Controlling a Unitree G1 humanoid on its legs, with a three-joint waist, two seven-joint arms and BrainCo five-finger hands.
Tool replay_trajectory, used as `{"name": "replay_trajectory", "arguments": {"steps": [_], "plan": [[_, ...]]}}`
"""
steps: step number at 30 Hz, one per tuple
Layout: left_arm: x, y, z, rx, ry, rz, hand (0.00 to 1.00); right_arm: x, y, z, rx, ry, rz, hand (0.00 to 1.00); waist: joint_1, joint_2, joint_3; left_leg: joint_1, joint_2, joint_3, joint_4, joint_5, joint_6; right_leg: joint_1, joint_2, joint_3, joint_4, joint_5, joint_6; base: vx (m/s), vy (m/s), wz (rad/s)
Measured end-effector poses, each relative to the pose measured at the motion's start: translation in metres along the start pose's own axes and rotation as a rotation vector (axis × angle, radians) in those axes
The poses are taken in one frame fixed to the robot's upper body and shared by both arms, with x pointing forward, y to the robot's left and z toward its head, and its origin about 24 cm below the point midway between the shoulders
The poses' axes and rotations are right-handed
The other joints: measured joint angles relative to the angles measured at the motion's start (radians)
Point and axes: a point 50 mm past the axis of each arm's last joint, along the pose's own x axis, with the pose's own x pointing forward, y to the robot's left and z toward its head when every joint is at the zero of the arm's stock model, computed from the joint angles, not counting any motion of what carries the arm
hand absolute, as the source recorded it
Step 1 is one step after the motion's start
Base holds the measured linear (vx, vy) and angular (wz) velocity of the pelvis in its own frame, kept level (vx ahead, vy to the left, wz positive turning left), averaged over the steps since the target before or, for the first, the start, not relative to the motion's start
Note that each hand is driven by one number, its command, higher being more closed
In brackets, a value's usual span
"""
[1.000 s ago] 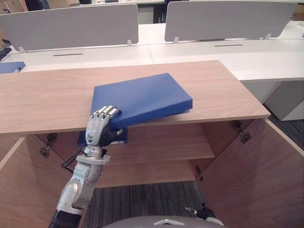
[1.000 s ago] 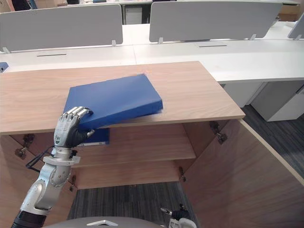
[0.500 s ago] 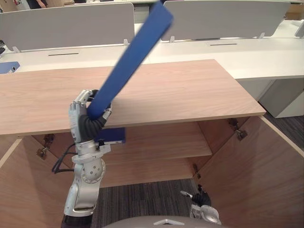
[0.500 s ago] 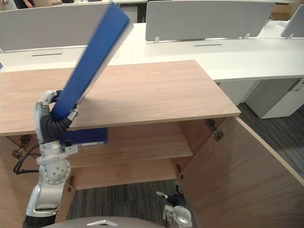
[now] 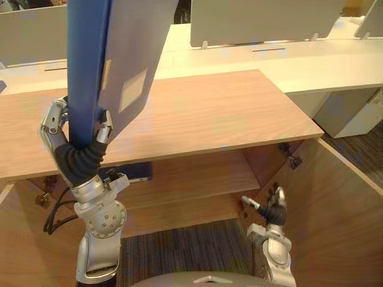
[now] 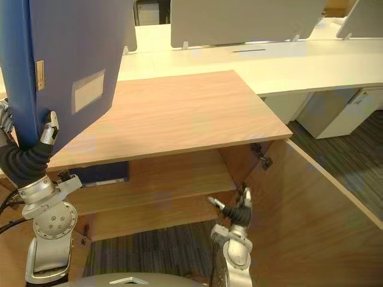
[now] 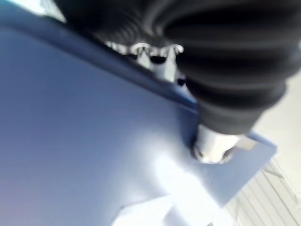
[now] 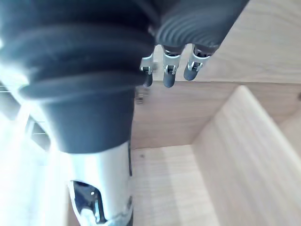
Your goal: Walk over to the cabinet, pick up the folder, carry it to the office cabinet, place the folder inside the office cabinet, then close the office cabinet door
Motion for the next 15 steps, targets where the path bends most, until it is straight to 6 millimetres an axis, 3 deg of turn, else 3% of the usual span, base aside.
{"name": "replay_trajectory", "arguments": {"steps": [7,15], "plan": [[-0.003,-0.006,0.007,-0.114,0.004,-0.034,1.0,-0.001,0.01,0.061,0.09,-0.301,0.015,0.0,0.001,0.005,0.016,0.01,-0.003,0.023,0.0,-0.013,0.004,-0.001,-0.002,0.023,0.0,0.001,0.002,0.01,0.0,-0.1],[-0.006,-0.011,0.012,-0.236,0.016,-0.088,1.0,0.001,0.036,0.105,0.183,-0.532,0.132,0.0,0.002,0.005,0.018,0.011,-0.003,0.025,0.0,-0.013,0.004,-0.001,-0.001,0.024,0.0,0.002,0.003,0.0,0.0,0.0]]}}
